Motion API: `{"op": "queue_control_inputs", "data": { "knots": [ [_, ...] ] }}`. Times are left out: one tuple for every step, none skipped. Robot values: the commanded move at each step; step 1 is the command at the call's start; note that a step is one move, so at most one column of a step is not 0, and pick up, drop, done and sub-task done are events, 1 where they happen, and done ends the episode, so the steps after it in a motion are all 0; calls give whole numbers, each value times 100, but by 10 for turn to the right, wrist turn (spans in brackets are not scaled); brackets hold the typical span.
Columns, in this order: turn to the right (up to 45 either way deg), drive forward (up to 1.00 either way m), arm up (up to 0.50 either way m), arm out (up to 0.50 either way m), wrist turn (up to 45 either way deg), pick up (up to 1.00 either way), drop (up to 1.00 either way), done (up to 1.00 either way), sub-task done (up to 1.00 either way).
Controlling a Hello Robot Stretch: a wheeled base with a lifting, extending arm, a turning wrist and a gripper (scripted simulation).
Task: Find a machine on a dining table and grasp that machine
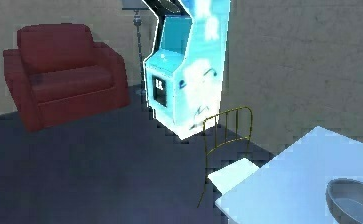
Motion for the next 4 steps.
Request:
{"op": "queue_control_inputs", "data": {
  "knots": [
    [0,0,34,0,0,0,0,0,0],
    [0,0,0,36,0,0,0,0,0],
    [0,0,0,0,450,0,0,0,0],
    [0,0,0,0,450,0,0,0,0]
  ]
}}
